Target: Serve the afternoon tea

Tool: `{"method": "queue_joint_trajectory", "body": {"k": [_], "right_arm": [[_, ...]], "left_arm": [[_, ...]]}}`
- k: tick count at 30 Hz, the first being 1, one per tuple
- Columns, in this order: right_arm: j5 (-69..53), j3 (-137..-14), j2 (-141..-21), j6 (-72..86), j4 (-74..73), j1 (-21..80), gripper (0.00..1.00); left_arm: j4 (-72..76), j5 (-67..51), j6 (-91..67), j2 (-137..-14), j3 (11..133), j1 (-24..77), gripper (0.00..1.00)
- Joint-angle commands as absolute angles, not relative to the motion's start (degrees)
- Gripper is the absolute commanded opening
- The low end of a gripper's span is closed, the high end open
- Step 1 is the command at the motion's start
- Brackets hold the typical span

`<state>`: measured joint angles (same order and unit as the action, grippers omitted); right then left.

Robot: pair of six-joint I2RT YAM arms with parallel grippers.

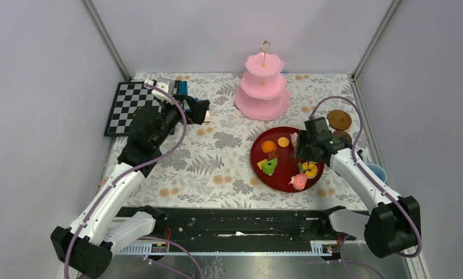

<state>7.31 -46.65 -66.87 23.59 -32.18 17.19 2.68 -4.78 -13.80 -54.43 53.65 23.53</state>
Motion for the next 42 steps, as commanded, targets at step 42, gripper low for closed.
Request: {"method": "queue_joint_trajectory", "body": {"k": [42], "right_arm": [[-42.0, -66.2, -103.1, 53.5, 14.1, -5.3, 0.34]], "left_arm": [[5.4, -6.1, -14.5, -54.9, 55.9, 24.1, 0.99]]}}
